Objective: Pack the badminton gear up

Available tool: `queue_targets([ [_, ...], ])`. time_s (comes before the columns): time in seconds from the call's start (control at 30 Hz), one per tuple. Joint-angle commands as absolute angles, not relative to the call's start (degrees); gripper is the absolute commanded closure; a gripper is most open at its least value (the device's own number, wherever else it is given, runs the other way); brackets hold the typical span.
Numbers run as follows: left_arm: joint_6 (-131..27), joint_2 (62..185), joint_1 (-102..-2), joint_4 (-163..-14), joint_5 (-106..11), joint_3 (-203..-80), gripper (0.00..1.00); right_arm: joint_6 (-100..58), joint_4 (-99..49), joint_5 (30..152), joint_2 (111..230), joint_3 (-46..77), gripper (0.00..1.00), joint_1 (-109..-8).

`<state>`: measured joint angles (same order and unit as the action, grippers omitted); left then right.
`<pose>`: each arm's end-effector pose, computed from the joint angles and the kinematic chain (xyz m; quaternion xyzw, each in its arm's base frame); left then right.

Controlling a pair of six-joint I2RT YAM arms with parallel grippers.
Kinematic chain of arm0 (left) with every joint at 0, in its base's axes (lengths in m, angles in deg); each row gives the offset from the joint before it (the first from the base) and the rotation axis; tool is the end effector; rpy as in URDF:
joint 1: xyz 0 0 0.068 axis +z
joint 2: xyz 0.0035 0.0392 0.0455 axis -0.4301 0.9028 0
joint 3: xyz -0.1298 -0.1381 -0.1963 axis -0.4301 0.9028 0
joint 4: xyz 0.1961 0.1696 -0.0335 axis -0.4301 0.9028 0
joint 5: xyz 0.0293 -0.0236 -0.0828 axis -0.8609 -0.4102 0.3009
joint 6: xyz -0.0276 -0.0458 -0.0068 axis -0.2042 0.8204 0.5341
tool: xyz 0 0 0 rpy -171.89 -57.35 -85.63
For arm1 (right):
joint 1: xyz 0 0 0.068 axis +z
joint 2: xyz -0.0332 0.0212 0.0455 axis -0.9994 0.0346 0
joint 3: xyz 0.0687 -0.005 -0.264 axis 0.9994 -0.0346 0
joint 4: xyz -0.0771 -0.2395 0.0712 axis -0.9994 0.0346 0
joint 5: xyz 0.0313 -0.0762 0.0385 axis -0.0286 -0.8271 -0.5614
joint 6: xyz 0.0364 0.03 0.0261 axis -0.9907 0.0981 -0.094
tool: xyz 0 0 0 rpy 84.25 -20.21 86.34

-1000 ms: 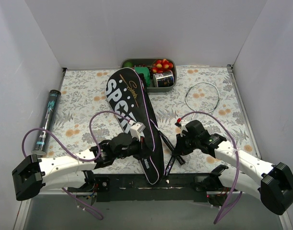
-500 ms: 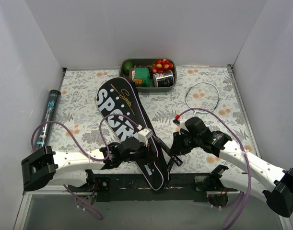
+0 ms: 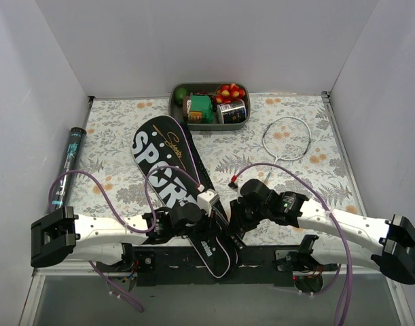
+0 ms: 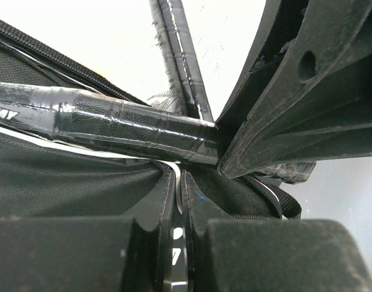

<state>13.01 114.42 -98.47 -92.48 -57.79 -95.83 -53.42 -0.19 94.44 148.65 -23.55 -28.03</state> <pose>0.0688 -0.2214 0.1833 -0.0384 0.8805 -0.4525 0.1360 0.0980 0.1830 0.2219 -0.1998 0.9078 0.3306 0.1635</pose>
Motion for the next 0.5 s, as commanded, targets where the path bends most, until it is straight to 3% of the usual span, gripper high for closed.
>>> queue_targets([
  [0.0, 13.4, 110.8, -101.9, -98.3, -55.2, -98.3, 1.0, -58.2, -13.6, 90.4, 151.4, -21.7, 0.99, -24.9],
  [0.47, 13.2, 106.4, -105.2, -94.5, -62.1, -99.5, 1.0, -73.3, -21.8, 79.1, 151.0, -29.3, 0.99, -15.4],
])
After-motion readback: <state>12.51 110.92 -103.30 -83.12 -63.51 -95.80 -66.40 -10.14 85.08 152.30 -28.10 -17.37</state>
